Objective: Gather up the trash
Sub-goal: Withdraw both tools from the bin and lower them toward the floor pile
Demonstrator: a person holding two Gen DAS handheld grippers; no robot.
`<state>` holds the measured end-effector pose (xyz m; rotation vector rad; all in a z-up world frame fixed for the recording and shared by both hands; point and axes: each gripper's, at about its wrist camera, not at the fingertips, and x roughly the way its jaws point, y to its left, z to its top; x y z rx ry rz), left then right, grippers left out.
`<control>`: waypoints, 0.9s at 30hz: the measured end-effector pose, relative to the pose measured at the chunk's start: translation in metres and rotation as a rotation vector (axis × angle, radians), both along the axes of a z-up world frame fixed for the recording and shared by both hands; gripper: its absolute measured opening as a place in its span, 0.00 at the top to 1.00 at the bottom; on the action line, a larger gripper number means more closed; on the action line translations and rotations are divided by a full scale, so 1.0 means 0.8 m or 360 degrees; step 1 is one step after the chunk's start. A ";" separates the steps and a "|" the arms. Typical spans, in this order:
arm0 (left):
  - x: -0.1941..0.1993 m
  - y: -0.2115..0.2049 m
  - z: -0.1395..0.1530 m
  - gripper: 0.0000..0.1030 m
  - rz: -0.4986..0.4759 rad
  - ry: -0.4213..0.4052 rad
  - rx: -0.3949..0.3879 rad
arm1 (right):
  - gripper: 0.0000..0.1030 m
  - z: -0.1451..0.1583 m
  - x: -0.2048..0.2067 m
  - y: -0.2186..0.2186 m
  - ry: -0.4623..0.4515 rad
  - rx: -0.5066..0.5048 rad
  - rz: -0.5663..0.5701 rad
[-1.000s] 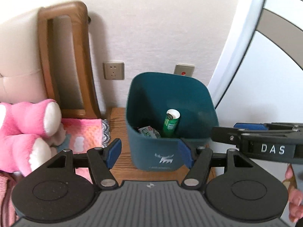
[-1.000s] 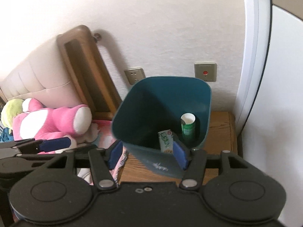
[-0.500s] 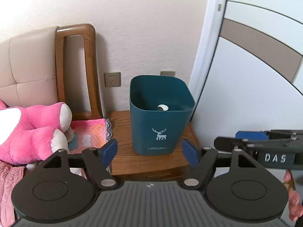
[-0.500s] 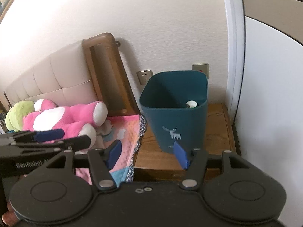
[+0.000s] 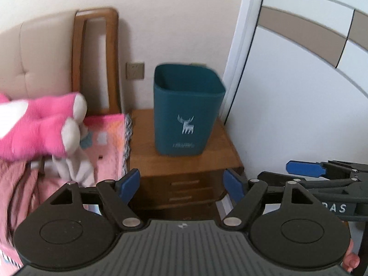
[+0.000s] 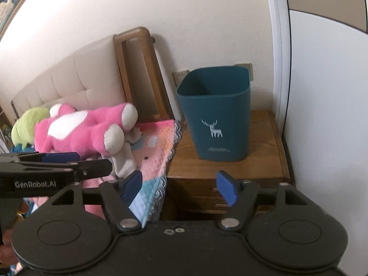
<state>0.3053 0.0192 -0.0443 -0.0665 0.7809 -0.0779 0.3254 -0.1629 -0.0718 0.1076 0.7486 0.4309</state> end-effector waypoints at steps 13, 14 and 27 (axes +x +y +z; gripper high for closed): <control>-0.033 -0.055 -0.196 0.22 0.0109 0.0200 0.0035 | 0.24 -0.186 -0.022 -0.054 0.0196 -0.0036 0.0074; -0.035 -0.057 -0.217 0.21 0.0120 0.0223 0.0043 | 0.24 -0.205 -0.024 -0.057 0.0213 -0.0044 0.0062; -0.044 -0.049 -0.519 0.01 0.0229 0.0553 -0.0004 | 0.16 -0.487 -0.050 -0.094 0.0416 -0.0092 0.0057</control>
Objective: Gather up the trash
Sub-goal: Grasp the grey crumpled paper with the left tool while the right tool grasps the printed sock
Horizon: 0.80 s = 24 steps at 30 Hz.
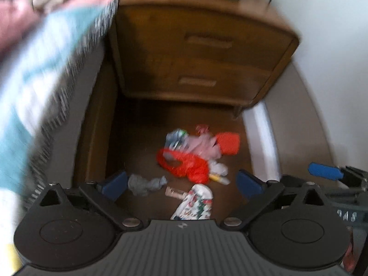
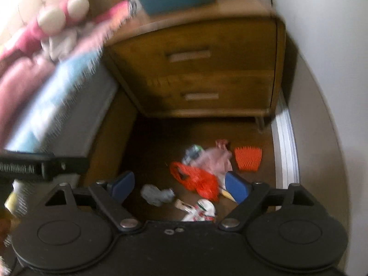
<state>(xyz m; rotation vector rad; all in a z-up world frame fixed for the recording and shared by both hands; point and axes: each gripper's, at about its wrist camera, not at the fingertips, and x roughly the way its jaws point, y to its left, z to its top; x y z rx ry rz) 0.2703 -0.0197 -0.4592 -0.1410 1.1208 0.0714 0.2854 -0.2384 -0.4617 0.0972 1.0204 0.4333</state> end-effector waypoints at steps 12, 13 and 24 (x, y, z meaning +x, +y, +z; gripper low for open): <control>0.040 0.035 -0.274 0.01 0.0169 0.0247 0.0058 | 0.16 -0.261 -0.008 0.022 0.0230 -0.0170 0.0276; 0.044 0.039 -0.292 0.01 0.0175 0.0265 0.0082 | 0.16 -0.277 -0.008 0.024 0.0241 -0.0198 0.0310; 0.088 0.048 -0.427 0.01 -0.0085 0.0421 0.0294 | 0.18 -0.405 0.024 0.043 0.0564 -0.0147 0.0389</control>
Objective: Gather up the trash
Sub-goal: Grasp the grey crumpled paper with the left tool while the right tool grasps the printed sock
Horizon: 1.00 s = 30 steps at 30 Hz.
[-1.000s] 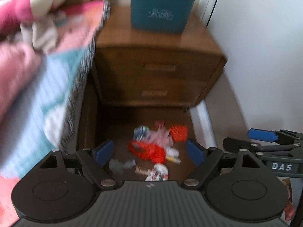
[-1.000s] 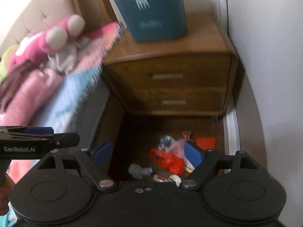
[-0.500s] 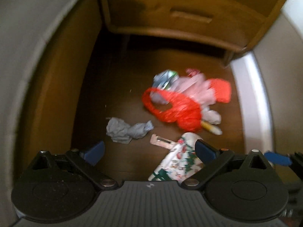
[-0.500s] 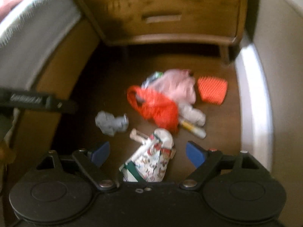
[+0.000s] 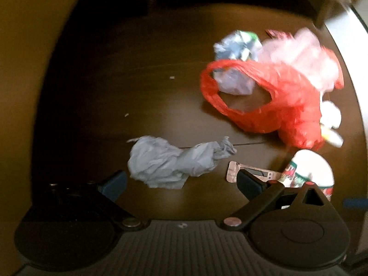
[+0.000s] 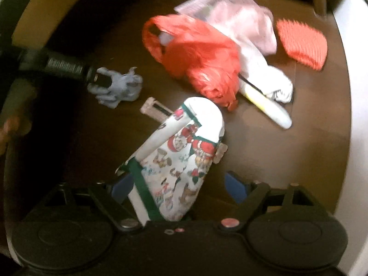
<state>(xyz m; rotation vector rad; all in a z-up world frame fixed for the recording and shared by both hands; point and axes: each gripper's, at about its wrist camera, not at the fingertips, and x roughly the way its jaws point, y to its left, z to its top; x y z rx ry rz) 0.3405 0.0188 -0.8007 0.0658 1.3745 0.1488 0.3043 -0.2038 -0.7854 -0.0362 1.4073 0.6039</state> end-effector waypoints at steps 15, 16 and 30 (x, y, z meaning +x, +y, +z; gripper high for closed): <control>0.028 0.004 -0.077 0.02 -0.0176 0.0105 -0.0073 | 0.19 -0.049 0.026 0.023 0.0096 -0.0169 0.0107; 0.028 0.008 -0.082 0.07 -0.0157 0.0126 -0.0078 | 0.20 -0.052 0.026 0.025 0.0109 -0.0179 0.0110; 0.021 0.023 -0.082 0.37 -0.0070 0.0163 -0.0098 | 0.90 -0.073 0.024 0.023 0.0118 -0.0298 0.0117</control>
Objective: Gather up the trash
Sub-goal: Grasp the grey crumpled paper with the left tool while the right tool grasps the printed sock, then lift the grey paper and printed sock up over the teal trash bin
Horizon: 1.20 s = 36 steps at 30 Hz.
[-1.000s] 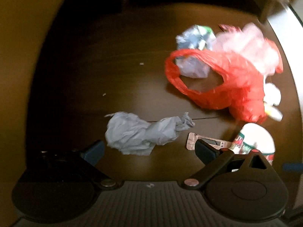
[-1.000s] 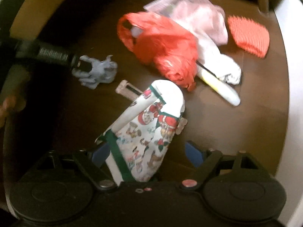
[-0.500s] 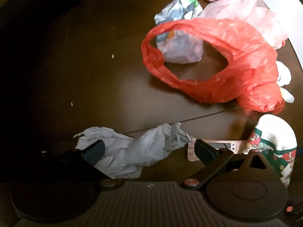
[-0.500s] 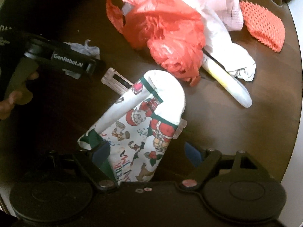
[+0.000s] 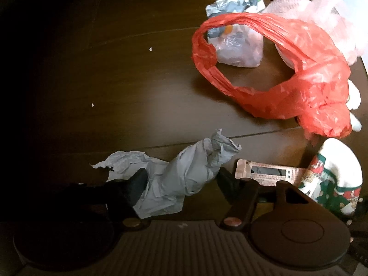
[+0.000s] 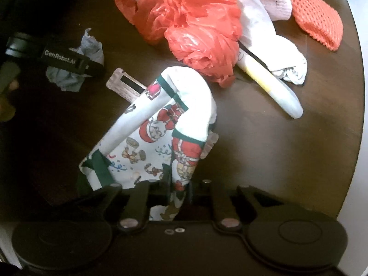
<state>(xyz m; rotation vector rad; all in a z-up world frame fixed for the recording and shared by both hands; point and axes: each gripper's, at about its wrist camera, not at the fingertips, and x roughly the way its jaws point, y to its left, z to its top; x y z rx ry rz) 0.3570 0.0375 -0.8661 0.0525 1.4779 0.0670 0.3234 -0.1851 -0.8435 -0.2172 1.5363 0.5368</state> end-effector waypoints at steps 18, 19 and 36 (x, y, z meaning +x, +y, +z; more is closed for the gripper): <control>-0.032 -0.026 0.160 0.40 0.0227 -0.0015 0.0030 | 0.99 0.170 -0.032 -0.066 -0.0080 0.0126 -0.0511; -0.035 -0.028 0.184 0.40 0.0236 -0.0036 0.0020 | 0.99 0.192 -0.035 -0.070 -0.0095 0.0139 -0.0541; -0.046 -0.057 0.664 0.40 0.0149 -0.0320 -0.0156 | 0.99 0.640 -0.034 -0.056 -0.0313 0.0374 -0.0659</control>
